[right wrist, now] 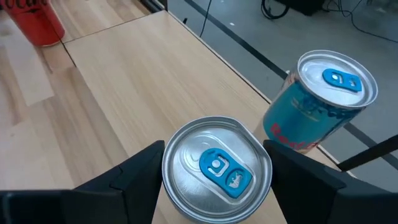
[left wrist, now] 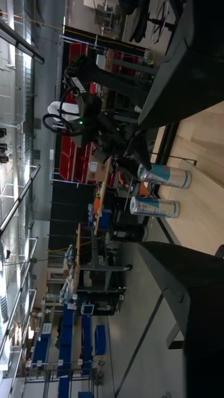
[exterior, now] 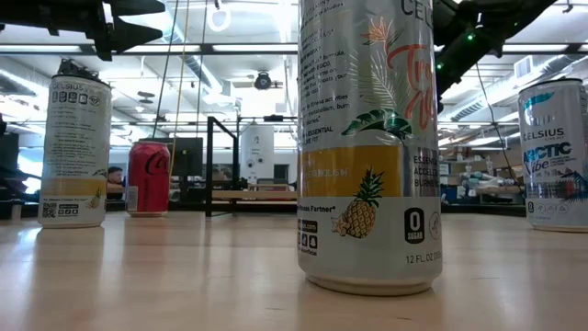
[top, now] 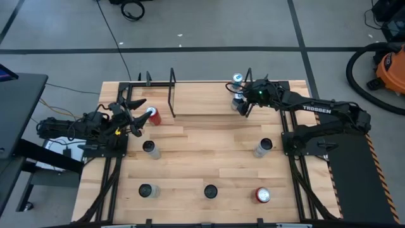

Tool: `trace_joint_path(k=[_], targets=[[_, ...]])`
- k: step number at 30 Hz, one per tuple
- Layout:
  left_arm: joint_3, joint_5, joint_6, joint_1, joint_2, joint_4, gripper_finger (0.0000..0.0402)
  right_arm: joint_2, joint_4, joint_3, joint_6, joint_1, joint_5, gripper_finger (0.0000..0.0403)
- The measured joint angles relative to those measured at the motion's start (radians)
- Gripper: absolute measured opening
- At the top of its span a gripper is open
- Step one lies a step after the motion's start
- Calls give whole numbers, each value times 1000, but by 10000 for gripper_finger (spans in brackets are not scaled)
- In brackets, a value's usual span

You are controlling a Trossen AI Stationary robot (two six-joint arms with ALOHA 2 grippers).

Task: Place canned beverage on shelf
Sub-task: Put the light blue soda can on the shelf, then put the top right black soda can on the shelf aligned with the other light blue soda

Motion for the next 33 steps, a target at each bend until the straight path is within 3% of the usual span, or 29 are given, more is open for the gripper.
trace_joint_path(k=[23, 27, 33], targets=[[0, 0, 0, 0, 0, 0, 316, -3, 80, -1, -115, -2, 2, 323], [0, 0, 0, 0, 0, 0, 316, -28, 49, 48, -128, -2, 1, 323], [0, 0, 0, 0, 0, -9, 316, -101, -33, 150, -66, 15, -131, 322]])
